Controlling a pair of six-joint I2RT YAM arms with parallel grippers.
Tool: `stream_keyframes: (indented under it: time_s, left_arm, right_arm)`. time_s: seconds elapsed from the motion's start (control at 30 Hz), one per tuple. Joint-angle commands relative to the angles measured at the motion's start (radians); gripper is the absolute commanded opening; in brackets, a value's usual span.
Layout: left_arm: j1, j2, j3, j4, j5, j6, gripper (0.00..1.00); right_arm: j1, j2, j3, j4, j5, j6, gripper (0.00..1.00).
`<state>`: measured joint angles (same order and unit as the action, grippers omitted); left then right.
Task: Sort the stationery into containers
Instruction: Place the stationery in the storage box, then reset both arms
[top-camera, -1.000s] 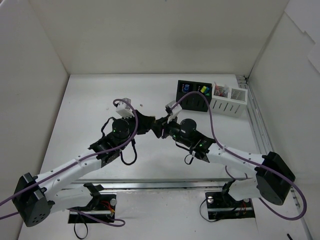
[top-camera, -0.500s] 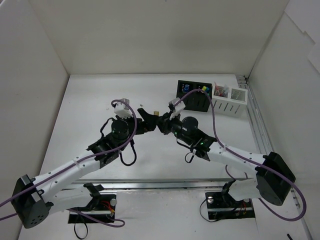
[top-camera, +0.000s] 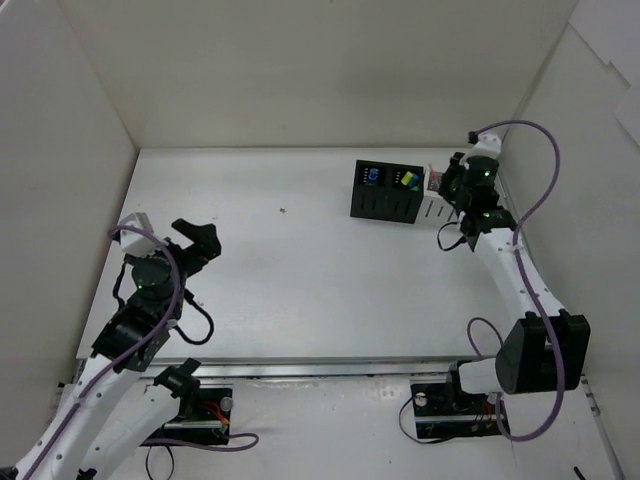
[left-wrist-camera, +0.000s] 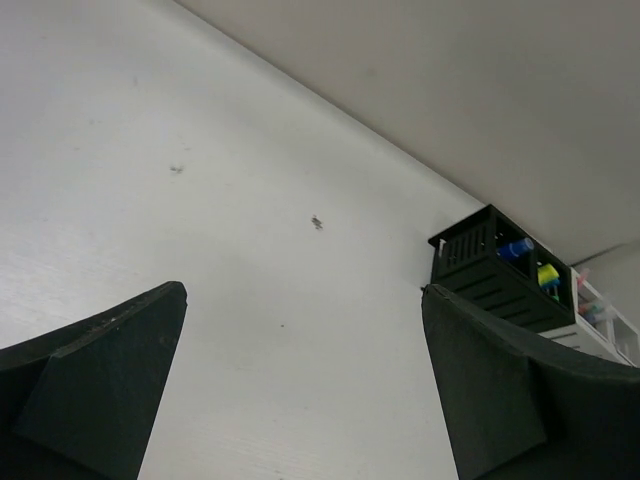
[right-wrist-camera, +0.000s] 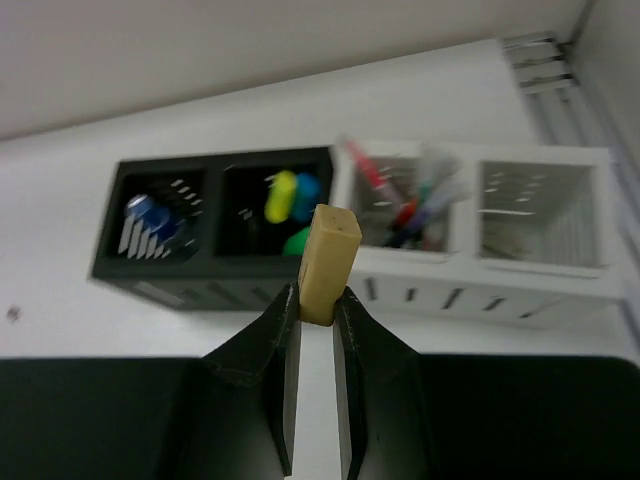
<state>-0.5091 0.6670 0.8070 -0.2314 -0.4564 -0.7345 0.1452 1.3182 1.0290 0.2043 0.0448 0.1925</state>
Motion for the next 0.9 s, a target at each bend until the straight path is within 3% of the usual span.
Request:
stream_keyframes:
  time_s: [0.0, 0.23, 0.43, 0.6, 0.67, 0.7, 0.73, 0.77, 0.87]
  left_arm:
    - [0.065, -0.053, -0.028, -0.089, -0.033, 0.029, 0.99]
    - [0.159, -0.003, -0.025, -0.177, 0.036, 0.049, 0.99]
    - [0.169, 0.036, -0.012, -0.178, 0.056, 0.061, 0.99]
    - [0.187, 0.034, -0.009, -0.181, 0.071, 0.070, 1.00]
    - [0.187, 0.031, 0.003, -0.197, 0.076, 0.073, 0.99]
    - [0.187, 0.025, 0.006, -0.200, 0.079, 0.076, 0.99]
    - [0.187, 0.019, 0.009, -0.206, 0.088, 0.079, 0.99]
    - [0.187, 0.013, 0.009, -0.203, 0.094, 0.086, 0.99]
    - [0.187, -0.015, 0.024, -0.220, 0.104, 0.090, 0.99]
  right_arm:
    - [-0.183, 0.114, 0.138, -0.130, -0.022, -0.001, 0.00]
    - [-0.335, 0.358, 0.405, -0.252, -0.105, -0.051, 0.00]
    - [-0.380, 0.444, 0.470, -0.263, -0.141, -0.059, 0.08]
    - [-0.386, 0.451, 0.465, -0.276, -0.148, -0.053, 0.46]
    - [-0.386, 0.432, 0.450, -0.275, -0.169, -0.053, 0.52]
    - [-0.386, 0.408, 0.445, -0.275, -0.190, -0.056, 0.71]
    - [-0.383, 0.391, 0.431, -0.275, -0.221, -0.059, 0.81]
    - [-0.381, 0.371, 0.422, -0.275, -0.223, -0.059, 0.98]
    - [-0.377, 0.246, 0.382, -0.276, -0.195, -0.056, 0.98]
